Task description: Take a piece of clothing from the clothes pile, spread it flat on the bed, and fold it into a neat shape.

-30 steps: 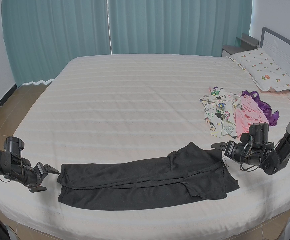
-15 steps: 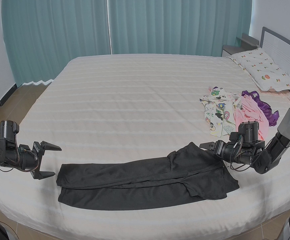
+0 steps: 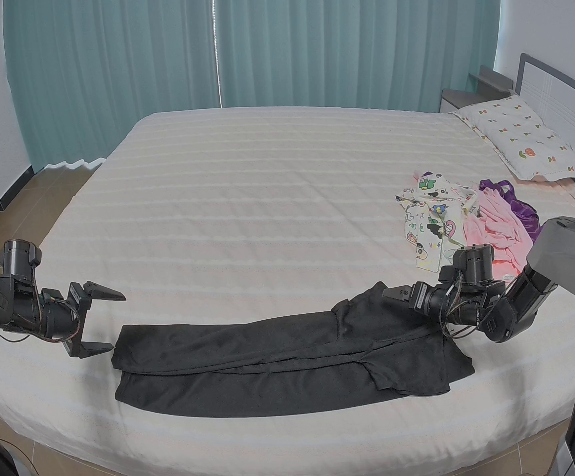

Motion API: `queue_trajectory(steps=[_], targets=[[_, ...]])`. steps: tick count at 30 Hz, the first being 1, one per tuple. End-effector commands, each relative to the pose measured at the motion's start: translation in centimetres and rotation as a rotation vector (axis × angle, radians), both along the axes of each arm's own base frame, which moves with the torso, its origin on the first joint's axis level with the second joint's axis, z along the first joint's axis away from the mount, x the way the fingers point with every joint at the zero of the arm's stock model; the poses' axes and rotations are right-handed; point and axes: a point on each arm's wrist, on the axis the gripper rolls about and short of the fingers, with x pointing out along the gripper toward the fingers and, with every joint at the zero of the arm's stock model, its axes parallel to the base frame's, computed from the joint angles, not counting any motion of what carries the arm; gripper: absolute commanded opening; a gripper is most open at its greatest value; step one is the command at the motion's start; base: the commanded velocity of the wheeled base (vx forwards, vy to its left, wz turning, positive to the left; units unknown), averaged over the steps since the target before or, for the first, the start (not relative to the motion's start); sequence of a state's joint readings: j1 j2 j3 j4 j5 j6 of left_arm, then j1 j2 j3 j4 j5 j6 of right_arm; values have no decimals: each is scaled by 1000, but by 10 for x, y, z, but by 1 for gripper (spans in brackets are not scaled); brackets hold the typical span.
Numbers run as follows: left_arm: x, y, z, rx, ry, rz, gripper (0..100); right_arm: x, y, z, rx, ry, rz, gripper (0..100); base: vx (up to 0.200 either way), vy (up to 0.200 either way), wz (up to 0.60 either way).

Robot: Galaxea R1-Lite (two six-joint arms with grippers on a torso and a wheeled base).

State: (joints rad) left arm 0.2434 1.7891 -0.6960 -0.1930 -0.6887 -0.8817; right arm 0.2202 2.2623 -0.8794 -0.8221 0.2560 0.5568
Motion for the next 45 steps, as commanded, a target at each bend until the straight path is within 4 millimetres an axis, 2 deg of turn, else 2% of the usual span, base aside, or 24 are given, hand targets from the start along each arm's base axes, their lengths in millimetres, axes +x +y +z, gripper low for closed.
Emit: queue_trajectory(steps=[1, 2, 3, 8, 15, 24, 35, 36, 41, 45], targets=[[-1, 0, -3, -3, 10, -2, 100, 1, 0, -8, -6, 17, 1, 100, 0, 0, 0], [-1, 0, -3, -2, 9, -2, 100, 1, 0, -12, -9, 26, 2, 100, 0, 0, 0], [-1, 0, -3, -1, 8, -1, 100, 1, 0, -13, -12, 27, 3, 0, 0, 0, 0], [-2, 0, -5, 0, 9, -2, 100, -2, -3, -11, -13, 30, -1, 0, 0, 0, 0], [-1, 0, -7, 2, 15, -2, 100, -20, -19, 8, -9, 19, -34, 0, 0, 0, 0], [-1, 0, -8, 2, 18, -2, 100, -46, -30, 1, -13, 41, -54, 0, 0, 0, 0], [-1, 0, -8, 5, 18, -1, 100, -52, -31, -3, -8, 35, -58, 0, 0, 0, 0], [-1, 0, -8, 6, 17, 0, 100, -52, -31, -2, -6, 31, -59, 100, 0, 0, 0], [-6, -1, -10, 36, 37, 22, 100, -54, -32, 16, 37, -5, -82, 100, 0, 0, 0], [-9, -2, -15, 83, 68, 55, 100, -66, -31, 31, 130, 17, -133, 100, 0, 0, 0]])
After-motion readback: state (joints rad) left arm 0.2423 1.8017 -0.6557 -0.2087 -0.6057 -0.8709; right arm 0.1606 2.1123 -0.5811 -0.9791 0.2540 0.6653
